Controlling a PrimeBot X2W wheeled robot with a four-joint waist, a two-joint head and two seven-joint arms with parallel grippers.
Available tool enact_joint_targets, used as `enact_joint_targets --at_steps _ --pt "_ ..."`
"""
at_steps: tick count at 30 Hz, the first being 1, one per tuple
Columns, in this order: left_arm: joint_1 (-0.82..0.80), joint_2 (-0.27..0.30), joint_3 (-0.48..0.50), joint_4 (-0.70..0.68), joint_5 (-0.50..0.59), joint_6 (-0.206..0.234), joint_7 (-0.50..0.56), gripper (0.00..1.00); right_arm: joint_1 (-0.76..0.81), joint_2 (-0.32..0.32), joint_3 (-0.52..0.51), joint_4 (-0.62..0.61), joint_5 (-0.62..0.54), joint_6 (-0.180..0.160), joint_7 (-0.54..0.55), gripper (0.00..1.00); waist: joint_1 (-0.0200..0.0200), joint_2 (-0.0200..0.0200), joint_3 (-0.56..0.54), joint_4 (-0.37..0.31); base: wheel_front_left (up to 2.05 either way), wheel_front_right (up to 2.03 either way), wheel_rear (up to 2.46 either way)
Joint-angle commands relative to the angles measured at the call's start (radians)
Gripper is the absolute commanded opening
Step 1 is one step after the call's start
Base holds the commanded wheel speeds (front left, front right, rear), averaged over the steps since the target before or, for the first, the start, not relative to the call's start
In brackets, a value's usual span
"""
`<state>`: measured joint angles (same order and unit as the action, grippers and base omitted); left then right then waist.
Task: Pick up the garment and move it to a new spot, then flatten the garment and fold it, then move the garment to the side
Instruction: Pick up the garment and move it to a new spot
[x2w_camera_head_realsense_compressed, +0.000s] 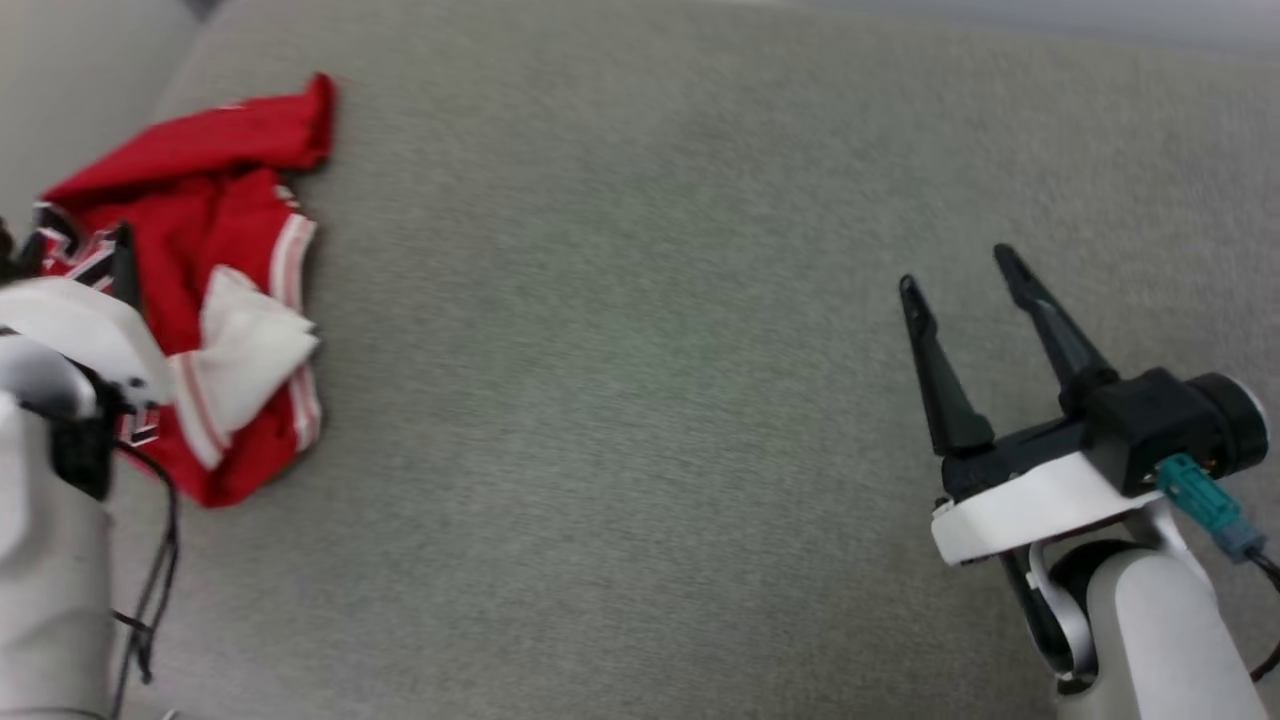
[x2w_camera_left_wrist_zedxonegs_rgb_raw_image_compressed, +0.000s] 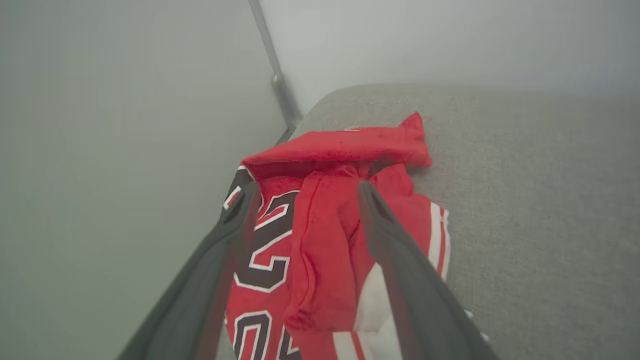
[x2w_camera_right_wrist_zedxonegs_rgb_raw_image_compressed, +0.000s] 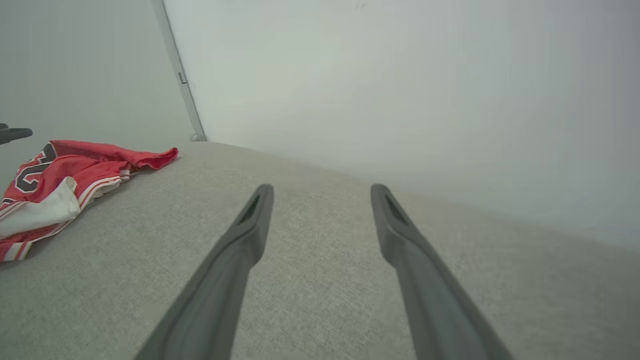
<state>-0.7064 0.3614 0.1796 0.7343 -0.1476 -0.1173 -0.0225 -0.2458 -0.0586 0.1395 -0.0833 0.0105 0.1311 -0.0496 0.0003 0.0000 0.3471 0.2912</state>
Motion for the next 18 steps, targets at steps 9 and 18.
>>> enact_joint_targets --at_steps 9,18 --pt "-0.121 0.151 -0.096 0.171 -0.106 -0.014 0.313 1.00 -0.065 0.004 -0.016 0.033 0.023 -0.001 -0.047 1.00 -0.0003 0.0000 0.168 -0.138 0.00 0.00 0.00" --pt "-0.086 0.169 -0.164 0.255 -0.260 -0.014 0.539 0.83 -0.103 0.005 -0.014 0.042 0.026 -0.001 -0.056 1.00 -0.0003 0.0000 0.208 -0.158 0.00 0.00 0.00"
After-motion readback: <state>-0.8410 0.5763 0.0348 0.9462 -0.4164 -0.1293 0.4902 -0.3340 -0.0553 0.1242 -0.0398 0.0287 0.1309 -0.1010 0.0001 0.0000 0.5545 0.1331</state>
